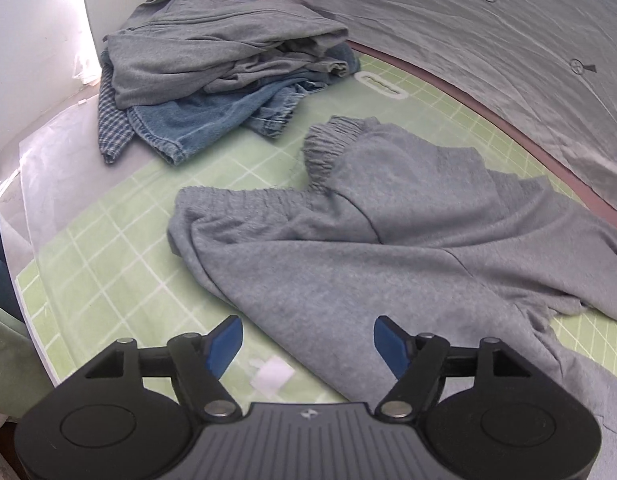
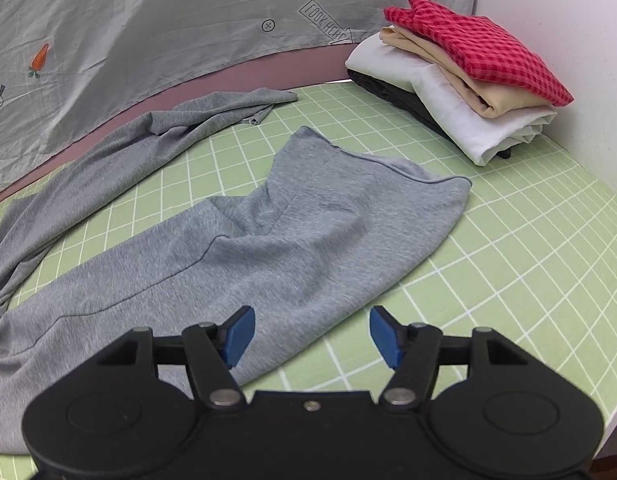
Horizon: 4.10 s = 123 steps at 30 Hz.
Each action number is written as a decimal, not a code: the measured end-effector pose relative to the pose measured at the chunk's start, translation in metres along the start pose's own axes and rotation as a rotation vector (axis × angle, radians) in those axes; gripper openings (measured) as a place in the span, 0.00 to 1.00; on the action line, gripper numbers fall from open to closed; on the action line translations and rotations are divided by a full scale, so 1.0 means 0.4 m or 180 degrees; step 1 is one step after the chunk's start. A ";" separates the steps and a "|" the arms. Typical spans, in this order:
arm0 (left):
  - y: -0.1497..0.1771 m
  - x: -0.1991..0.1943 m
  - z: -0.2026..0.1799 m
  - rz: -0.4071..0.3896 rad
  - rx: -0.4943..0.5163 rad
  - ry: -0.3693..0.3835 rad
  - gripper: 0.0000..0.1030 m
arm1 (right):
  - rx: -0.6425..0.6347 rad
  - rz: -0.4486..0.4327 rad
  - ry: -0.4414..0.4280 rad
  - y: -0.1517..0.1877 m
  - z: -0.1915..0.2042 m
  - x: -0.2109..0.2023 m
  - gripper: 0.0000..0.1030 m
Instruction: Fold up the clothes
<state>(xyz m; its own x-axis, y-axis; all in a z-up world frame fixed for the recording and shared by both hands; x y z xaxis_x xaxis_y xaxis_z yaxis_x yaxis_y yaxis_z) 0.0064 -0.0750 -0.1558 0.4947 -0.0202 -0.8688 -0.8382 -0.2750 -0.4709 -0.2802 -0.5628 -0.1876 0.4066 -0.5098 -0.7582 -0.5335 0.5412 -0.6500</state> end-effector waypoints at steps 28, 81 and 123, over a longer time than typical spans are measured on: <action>0.138 0.129 -0.492 0.0416 0.0425 0.0087 0.64 | -0.0333 -0.0258 -0.0585 -0.343 -0.158 0.393 0.45; 0.123 0.052 -0.431 0.0254 0.0197 0.0490 0.03 | -0.0091 -0.0367 -0.0519 -0.317 -0.241 0.301 0.01; -0.036 -0.231 -0.389 -0.0280 -0.0092 0.1026 0.02 | 0.1006 -0.1649 -0.0565 -0.386 -0.475 -0.149 0.01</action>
<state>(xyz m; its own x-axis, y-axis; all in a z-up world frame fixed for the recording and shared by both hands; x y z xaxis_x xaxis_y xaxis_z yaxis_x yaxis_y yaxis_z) 0.0086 -0.2188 -0.0450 0.6159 -0.2969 -0.7297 -0.7845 -0.3162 -0.5335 -0.3628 -0.7431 -0.0321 0.6849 -0.6545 -0.3202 -0.0005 0.4390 -0.8985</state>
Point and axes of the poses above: each gripper's, at about its wrist camera, not at the fingertips, and x roughly the way its jaws point, z to its left, y to its underside, the point moved 9 cm from there along x, roughly the way its jaws point, and after that the axes turned 7 degrees about -x, right-handed, at the moved point
